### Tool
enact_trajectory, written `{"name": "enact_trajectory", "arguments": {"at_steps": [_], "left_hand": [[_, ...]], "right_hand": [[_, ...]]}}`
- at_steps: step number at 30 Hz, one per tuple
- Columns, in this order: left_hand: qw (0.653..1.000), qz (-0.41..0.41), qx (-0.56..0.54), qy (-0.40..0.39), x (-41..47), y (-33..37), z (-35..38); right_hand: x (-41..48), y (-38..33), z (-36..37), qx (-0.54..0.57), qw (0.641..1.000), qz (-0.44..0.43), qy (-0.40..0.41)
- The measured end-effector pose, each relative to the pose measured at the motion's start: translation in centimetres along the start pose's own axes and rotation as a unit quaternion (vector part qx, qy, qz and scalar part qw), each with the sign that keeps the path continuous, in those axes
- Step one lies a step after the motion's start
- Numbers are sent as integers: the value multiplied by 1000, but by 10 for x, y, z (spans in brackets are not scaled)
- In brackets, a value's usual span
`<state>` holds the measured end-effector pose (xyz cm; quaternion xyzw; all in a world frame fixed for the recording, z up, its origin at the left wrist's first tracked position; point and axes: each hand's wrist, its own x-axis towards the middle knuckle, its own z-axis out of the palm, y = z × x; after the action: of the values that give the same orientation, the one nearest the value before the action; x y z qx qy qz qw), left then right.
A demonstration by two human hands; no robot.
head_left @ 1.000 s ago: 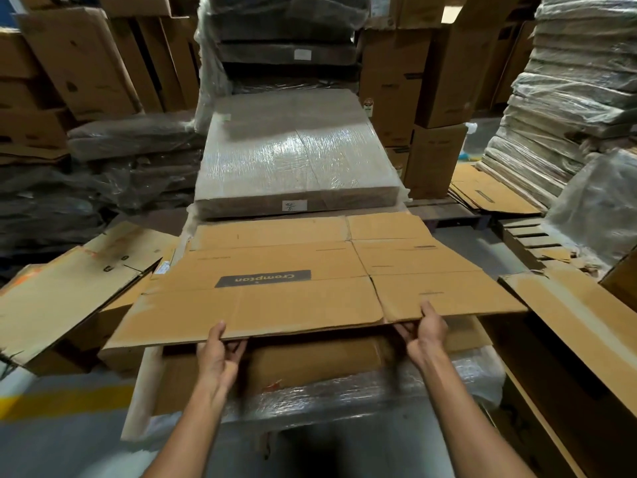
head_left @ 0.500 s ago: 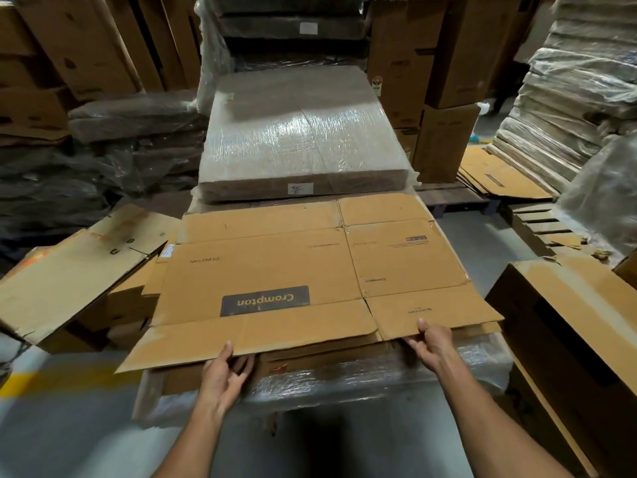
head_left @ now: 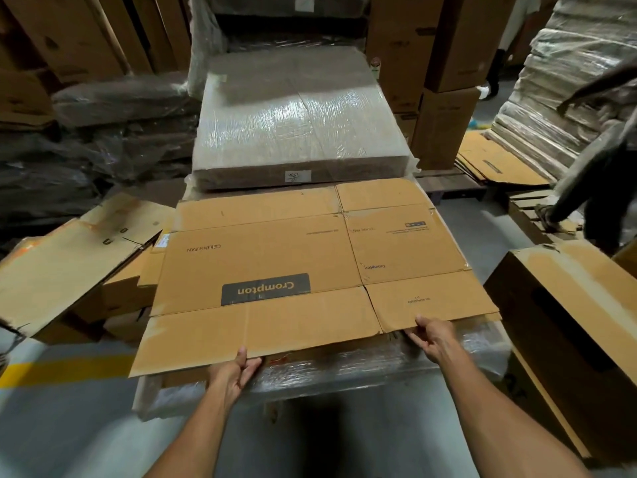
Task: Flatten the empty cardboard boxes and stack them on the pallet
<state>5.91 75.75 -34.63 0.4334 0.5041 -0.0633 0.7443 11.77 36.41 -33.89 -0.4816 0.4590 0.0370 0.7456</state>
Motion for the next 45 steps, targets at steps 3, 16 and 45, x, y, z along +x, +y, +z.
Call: {"name": "enact_trajectory", "arguments": {"at_steps": [3, 16, 45], "left_hand": [[993, 8, 116, -2, 4, -3, 1], [912, 148, 348, -160, -41, -41, 87], [743, 124, 540, -375, -349, -546, 443]], "right_hand": [[1, 9, 1, -20, 1000, -10, 12], [-30, 9, -49, -238, 956, -165, 48], [84, -187, -639, -138, 970, -119, 161]]}}
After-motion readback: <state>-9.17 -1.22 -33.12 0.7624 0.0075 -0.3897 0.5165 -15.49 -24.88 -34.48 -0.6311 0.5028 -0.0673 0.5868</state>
